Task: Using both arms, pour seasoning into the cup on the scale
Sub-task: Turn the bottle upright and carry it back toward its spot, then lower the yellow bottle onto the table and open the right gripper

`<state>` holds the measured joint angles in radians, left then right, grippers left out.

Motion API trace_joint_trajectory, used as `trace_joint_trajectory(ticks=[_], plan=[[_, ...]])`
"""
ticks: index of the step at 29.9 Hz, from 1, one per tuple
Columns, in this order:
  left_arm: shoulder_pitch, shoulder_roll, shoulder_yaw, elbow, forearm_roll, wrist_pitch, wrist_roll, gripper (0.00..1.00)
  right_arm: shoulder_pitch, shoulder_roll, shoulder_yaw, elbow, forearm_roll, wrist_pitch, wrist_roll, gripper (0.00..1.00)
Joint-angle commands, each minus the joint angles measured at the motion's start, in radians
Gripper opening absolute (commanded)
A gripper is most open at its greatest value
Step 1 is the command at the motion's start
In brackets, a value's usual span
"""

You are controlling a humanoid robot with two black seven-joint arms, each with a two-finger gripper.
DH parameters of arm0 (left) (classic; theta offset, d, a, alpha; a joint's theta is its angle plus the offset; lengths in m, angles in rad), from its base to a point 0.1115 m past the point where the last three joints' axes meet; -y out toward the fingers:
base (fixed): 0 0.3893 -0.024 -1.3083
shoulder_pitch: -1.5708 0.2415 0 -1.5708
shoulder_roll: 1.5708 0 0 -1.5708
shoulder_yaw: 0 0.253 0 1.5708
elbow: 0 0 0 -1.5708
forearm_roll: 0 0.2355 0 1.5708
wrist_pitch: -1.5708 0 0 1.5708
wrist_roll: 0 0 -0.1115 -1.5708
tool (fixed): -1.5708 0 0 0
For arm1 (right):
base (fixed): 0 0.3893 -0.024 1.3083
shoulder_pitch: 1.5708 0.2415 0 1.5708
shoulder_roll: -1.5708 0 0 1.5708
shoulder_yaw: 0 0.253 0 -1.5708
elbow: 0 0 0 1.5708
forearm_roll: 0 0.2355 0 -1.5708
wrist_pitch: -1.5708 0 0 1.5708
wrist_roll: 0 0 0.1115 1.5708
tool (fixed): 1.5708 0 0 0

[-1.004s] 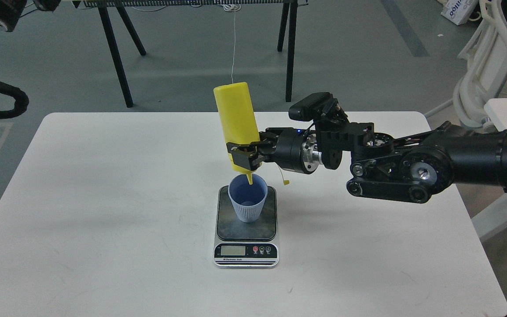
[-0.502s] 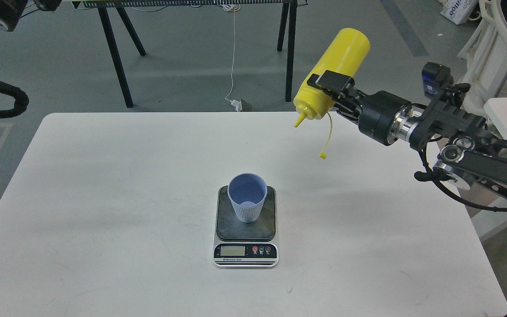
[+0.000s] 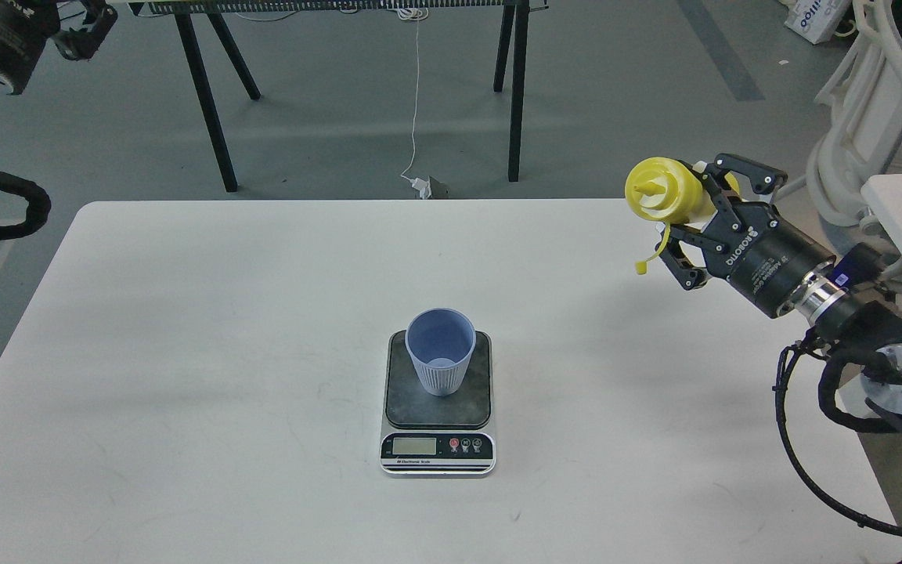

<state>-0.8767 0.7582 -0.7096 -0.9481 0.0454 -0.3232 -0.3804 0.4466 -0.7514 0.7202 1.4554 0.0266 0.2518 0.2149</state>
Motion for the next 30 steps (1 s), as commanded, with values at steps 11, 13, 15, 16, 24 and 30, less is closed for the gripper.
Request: trace_joint_trajectory(ticks=[11,13,15,16,24,30], plan=[[0.091,-0.097,-0.004,0.120,-0.156,-0.099,0.054,1.00,-0.270,0.141,0.010,-0.182,0.452,0.237,0.057,0.24],[0.096,-0.097,-0.004,0.120,-0.157,-0.100,0.054,1.00,-0.310,0.152,0.010,-0.196,0.478,0.237,0.057,0.25],[0.096,-0.095,-0.004,0.120,-0.157,-0.100,0.054,1.00,-0.342,0.173,0.009,-0.198,0.490,0.237,0.055,0.25],[0.096,-0.095,-0.005,0.120,-0.157,-0.100,0.054,1.00,-0.353,0.194,0.007,-0.198,0.490,0.237,0.054,0.25],[0.096,-0.095,-0.005,0.111,-0.157,-0.096,0.051,1.00,-0.414,0.265,0.010,-0.194,0.492,0.237,0.054,0.30],[0.096,-0.086,-0.005,0.109,-0.156,-0.093,0.049,1.00,-0.427,0.267,0.010,-0.196,0.489,0.237,0.054,0.42]])
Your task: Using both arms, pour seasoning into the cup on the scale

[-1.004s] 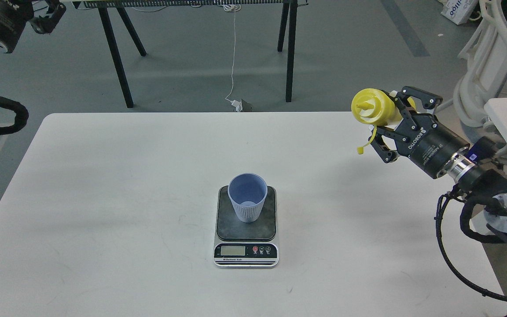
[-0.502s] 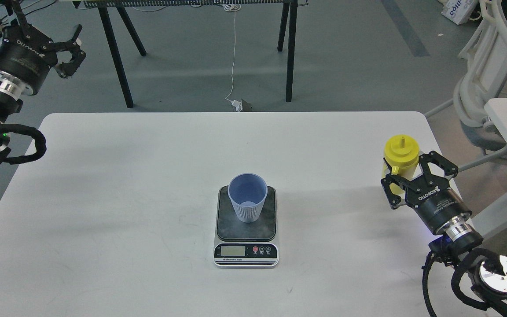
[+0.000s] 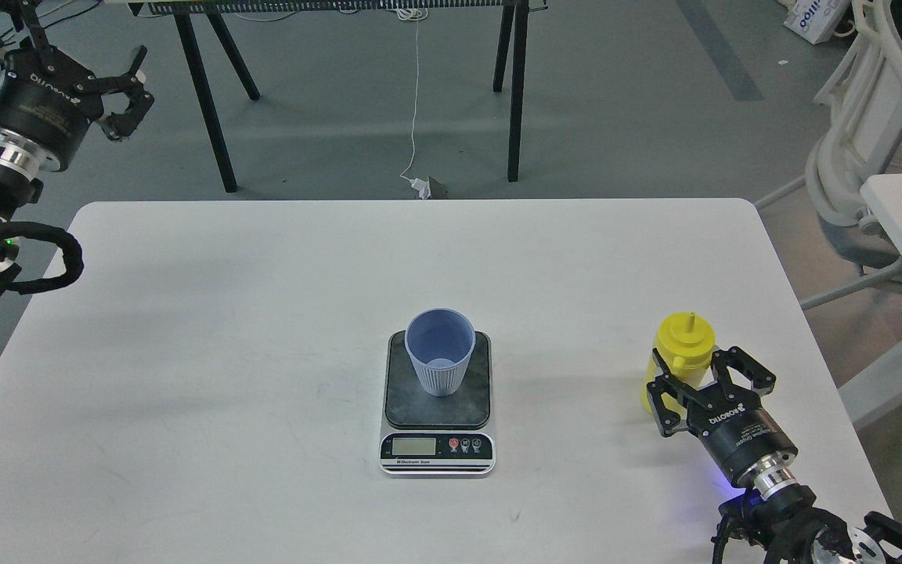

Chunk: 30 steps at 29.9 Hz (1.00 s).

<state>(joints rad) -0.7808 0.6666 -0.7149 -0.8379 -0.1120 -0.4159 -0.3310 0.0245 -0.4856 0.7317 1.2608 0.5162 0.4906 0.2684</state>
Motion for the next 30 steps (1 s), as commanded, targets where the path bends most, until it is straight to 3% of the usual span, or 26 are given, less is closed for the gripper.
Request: trace_joint_trajectory(ticks=[1,5,6,21,30], plan=[[0.000,0.008,0.000,-0.003,0.002,0.000,0.000,1.00,-0.006,0.001,-0.002,-0.001,-0.001,-0.002,0.000,0.46],[-0.003,0.010,0.000,-0.003,0.002,-0.003,0.000,1.00,-0.006,-0.002,-0.002,0.000,-0.001,-0.002,0.000,0.88],[-0.003,0.010,-0.001,-0.003,0.002,-0.003,0.000,1.00,-0.008,-0.005,-0.002,0.000,-0.001,-0.002,0.000,0.94],[-0.003,0.011,-0.001,-0.004,0.002,-0.012,-0.002,1.00,-0.126,-0.063,0.012,0.037,-0.012,-0.002,0.002,0.98],[-0.005,0.025,-0.001,-0.010,0.003,-0.009,-0.005,1.00,-0.284,-0.264,0.047,0.120,-0.031,-0.002,0.005,0.99]])
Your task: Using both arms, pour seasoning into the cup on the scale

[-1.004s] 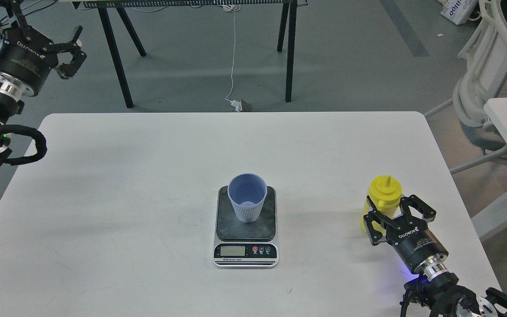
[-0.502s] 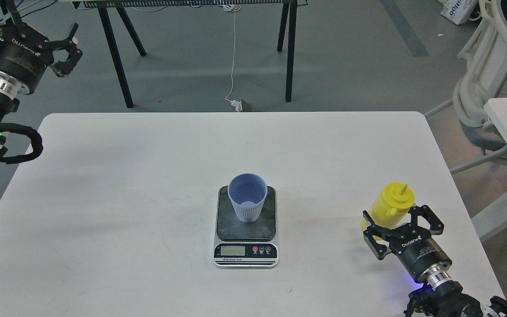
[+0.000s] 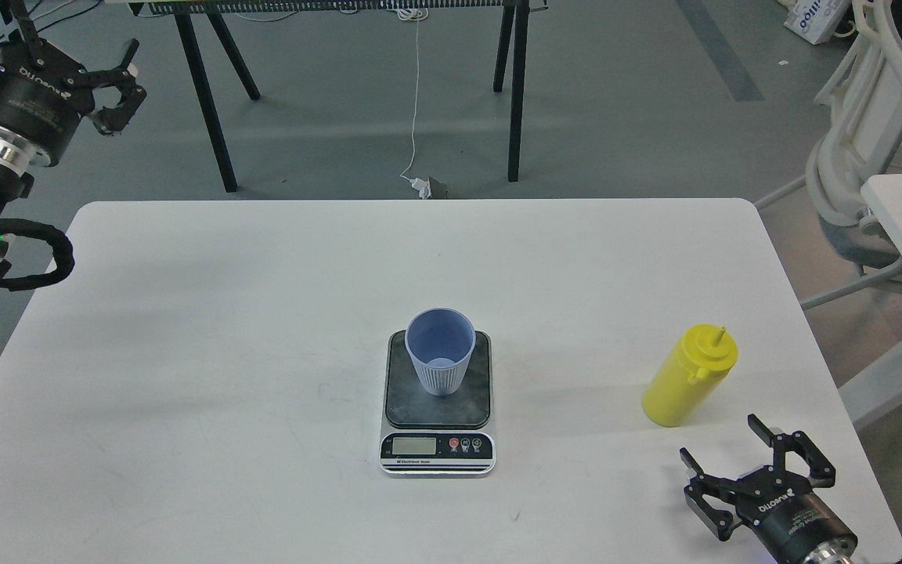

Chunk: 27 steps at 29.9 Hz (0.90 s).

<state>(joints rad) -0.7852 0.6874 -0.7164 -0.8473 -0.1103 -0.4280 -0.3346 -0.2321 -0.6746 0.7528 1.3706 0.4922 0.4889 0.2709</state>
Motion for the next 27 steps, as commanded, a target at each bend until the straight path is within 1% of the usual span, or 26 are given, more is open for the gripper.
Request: trace_joint_trajectory(ticks=[1,5,7,11,14,18,23,25,27], plan=[[-0.002,0.003,0.002,-0.001,0.001,0.005,-0.001,1.00,-0.026,-0.097,0.043,0.007,-0.007,0.000,0.002,0.99],[0.000,-0.006,0.005,0.011,0.006,0.008,0.000,1.00,-0.010,-0.189,0.153,-0.022,-0.009,0.000,0.001,0.99],[0.001,-0.008,0.005,0.020,0.007,0.009,0.006,1.00,0.034,-0.212,0.200,-0.062,-0.021,0.000,-0.001,0.99],[0.000,-0.023,0.008,0.074,0.006,-0.003,0.008,1.00,0.250,-0.209,0.212,-0.220,-0.128,0.000,0.001,0.99],[-0.002,-0.054,0.006,0.085,0.003,0.000,0.012,1.00,0.410,-0.195,0.206,-0.361,-0.167,0.000,0.001,0.99],[0.003,-0.071,0.003,0.090,-0.005,-0.011,0.011,1.00,0.640,-0.103,0.156,-0.502,-0.220,0.000,-0.012,0.99],[0.003,-0.111,-0.003,0.151,-0.041,-0.023,0.014,1.00,0.894,-0.004,0.048,-0.658,-0.268,0.000,-0.013,0.99],[0.003,-0.126,-0.006,0.159,-0.066,-0.025,0.031,1.00,0.965,0.073,0.030,-0.732,-0.268,0.000,-0.013,0.99],[0.007,-0.141,-0.006,0.159,-0.101,-0.029,0.057,1.00,1.023,0.151,0.031,-0.812,-0.268,0.000,-0.013,0.99]])
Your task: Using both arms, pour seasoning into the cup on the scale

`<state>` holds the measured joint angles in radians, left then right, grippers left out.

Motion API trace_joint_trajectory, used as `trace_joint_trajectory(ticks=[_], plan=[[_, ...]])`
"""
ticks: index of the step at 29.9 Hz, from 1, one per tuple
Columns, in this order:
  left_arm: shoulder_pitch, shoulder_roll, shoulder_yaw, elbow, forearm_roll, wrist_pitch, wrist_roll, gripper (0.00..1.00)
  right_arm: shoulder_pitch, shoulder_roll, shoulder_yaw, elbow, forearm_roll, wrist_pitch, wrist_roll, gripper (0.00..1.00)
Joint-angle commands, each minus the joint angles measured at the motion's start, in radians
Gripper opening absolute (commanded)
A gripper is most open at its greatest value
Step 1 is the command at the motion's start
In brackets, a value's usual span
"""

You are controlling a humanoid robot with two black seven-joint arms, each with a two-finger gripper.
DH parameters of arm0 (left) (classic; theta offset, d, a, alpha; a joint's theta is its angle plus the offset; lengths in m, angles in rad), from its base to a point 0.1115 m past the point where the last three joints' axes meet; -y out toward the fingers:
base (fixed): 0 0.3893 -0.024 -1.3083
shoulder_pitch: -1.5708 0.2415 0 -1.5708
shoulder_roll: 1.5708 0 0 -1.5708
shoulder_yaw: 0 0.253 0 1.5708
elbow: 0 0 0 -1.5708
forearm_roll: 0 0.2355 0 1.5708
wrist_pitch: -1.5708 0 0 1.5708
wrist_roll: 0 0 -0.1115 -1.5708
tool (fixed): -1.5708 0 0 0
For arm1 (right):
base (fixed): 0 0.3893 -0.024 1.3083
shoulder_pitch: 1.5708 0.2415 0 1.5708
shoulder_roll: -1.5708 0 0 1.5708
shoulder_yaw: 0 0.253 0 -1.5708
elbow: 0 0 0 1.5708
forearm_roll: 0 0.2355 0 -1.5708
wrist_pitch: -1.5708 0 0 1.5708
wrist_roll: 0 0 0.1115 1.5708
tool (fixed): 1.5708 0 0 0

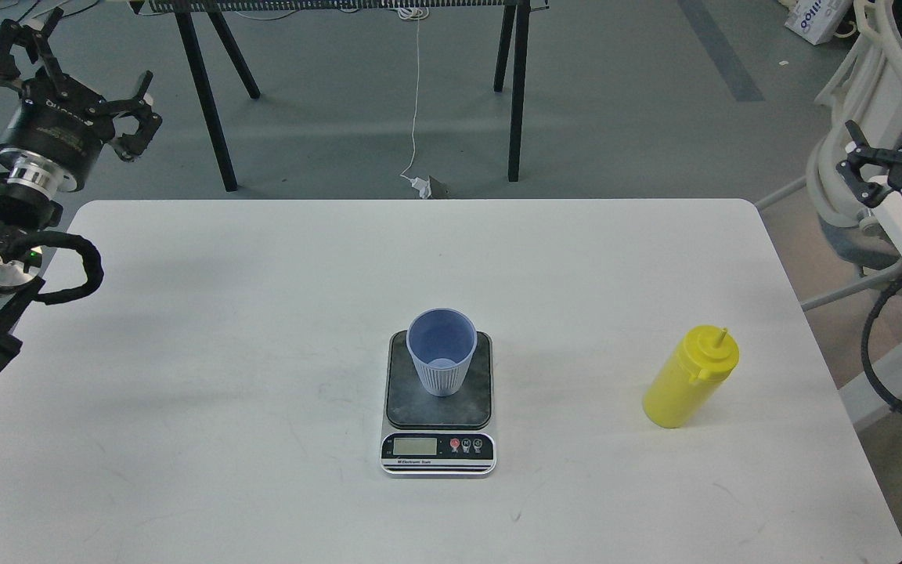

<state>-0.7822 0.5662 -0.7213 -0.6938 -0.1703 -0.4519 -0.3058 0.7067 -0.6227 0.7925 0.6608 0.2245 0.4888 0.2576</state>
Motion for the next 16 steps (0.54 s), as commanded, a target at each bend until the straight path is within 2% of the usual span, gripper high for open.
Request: trace_joint_trajectory(ticks=[1,7,16], plan=[[0.012,-0.025,0.000,0.005,-0.055,-0.013,0.030,1.00,0.111,0.139,-0.006,-0.146,0.001,0.000,0.002,0.99],[0.043,-0.025,-0.012,-0.003,-0.072,-0.033,0.033,1.00,0.191,0.299,-0.013,-0.296,0.001,0.000,0.002,0.99],[0.067,-0.023,-0.029,-0.006,-0.075,-0.034,0.034,1.00,0.194,0.310,-0.015,-0.297,-0.001,0.000,0.000,0.99]])
